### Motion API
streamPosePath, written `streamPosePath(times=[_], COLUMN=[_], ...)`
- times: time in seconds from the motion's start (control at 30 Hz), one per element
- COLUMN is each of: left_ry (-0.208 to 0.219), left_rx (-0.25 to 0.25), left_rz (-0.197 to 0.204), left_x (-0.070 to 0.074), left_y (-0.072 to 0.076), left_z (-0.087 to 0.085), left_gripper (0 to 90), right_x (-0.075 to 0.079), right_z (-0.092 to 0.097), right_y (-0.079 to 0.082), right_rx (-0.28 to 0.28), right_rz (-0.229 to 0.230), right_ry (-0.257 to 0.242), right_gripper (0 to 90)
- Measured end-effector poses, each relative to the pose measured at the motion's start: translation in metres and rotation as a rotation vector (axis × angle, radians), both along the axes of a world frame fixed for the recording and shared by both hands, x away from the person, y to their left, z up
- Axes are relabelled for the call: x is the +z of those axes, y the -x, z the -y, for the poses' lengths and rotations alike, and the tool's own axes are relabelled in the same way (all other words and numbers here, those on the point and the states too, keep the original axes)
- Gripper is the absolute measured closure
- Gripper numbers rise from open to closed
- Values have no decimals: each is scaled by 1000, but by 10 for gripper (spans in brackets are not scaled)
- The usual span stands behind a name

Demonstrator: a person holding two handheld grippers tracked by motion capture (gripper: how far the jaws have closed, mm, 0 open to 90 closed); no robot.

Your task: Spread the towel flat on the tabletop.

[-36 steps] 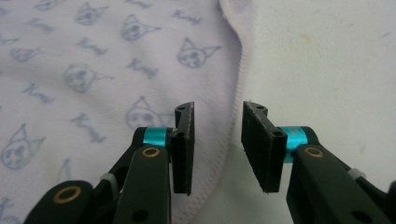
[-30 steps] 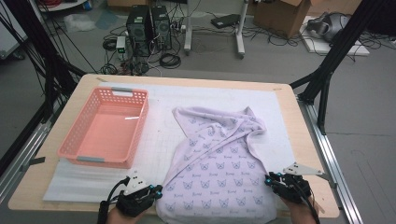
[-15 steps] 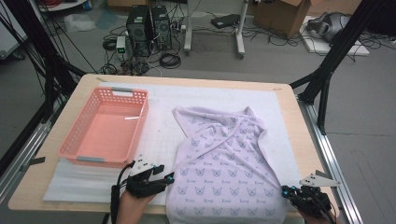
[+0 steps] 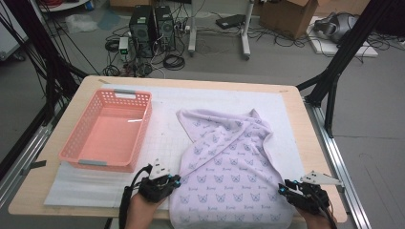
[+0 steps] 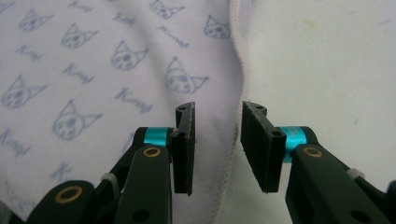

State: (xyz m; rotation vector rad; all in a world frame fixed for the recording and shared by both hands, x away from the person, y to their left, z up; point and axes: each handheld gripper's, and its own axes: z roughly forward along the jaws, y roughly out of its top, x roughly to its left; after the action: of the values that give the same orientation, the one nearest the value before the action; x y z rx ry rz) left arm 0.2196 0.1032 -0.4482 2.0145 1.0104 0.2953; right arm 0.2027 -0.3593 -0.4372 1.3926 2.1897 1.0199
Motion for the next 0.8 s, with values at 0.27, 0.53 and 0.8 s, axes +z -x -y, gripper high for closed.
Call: streamPosePath(times=[0.27, 0.53, 0.8], left_ry=[31, 122, 144], left_rx=[-24, 29, 48], left_rz=[-12, 20, 22], left_x=[-1, 2, 2], left_y=[30, 16, -17], left_z=[-25, -25, -15], left_gripper=[832, 514, 491], right_x=[-7, -1, 3], right_z=[-29, -2, 16], right_y=[-20, 0, 26], right_rx=[48, 17, -23], right_rz=[-6, -41, -45], right_ry=[29, 56, 35], right_gripper=[658, 874, 685])
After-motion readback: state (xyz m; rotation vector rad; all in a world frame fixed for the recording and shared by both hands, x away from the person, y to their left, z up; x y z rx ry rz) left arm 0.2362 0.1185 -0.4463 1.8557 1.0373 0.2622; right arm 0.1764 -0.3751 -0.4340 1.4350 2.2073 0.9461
